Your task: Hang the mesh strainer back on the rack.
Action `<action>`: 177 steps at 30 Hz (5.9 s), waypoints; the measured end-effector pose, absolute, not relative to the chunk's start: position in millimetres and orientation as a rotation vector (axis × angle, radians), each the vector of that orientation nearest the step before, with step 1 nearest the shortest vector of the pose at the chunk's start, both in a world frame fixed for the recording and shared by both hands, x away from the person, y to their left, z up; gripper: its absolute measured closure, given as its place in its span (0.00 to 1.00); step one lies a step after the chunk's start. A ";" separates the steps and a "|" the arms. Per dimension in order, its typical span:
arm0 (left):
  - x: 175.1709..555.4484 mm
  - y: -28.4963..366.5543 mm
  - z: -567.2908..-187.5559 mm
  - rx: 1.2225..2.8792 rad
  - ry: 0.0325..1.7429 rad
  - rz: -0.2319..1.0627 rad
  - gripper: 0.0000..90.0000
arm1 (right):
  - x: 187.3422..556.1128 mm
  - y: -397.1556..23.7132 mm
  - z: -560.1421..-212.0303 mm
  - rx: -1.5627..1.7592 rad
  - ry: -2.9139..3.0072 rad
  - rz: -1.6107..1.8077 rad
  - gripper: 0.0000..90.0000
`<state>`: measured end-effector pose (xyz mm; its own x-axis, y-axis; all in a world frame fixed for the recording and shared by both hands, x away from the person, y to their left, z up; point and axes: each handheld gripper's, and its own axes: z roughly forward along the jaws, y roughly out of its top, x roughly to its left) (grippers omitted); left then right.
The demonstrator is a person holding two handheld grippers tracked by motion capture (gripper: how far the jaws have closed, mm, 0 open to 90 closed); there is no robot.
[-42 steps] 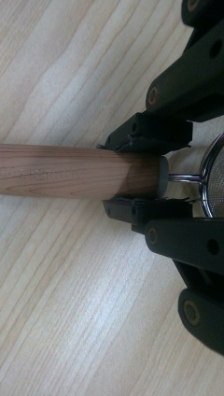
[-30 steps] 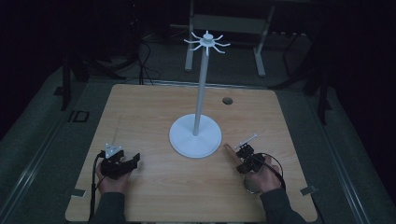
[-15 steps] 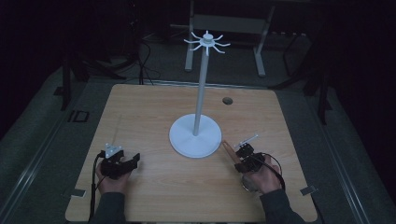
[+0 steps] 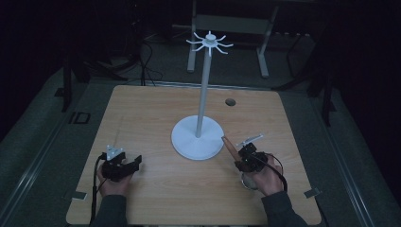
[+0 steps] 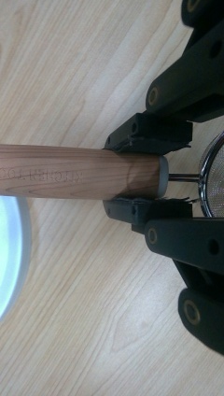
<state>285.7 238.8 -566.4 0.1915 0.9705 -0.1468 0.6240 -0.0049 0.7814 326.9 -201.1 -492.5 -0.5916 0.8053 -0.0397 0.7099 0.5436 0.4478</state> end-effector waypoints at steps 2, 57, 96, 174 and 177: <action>285.7 238.8 -566.4 1.713 1.515 0.581 0.32 | 326.5 -200.3 -490.6 1.266 2.536 0.587 0.77; 285.6 238.7 -566.4 1.706 1.516 0.580 0.32 | 315.7 -182.0 -442.4 1.038 2.315 0.991 0.77; 285.5 239.1 -566.3 1.707 1.513 0.577 0.32 | 315.8 -169.8 -414.6 0.972 2.151 1.220 0.77; 285.6 239.1 -566.4 1.705 1.511 0.577 0.32 | 328.0 -185.1 -355.5 0.900 1.896 1.676 0.77; 285.6 239.2 -566.4 1.704 1.512 0.576 0.32 | 328.9 -185.4 -352.8 0.898 1.891 1.695 0.77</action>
<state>285.6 239.2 -566.4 0.1933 0.9688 -0.1552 0.6201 0.0020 0.7845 328.9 -185.4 -352.8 -0.6902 0.7174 0.0945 0.1723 0.0361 0.9844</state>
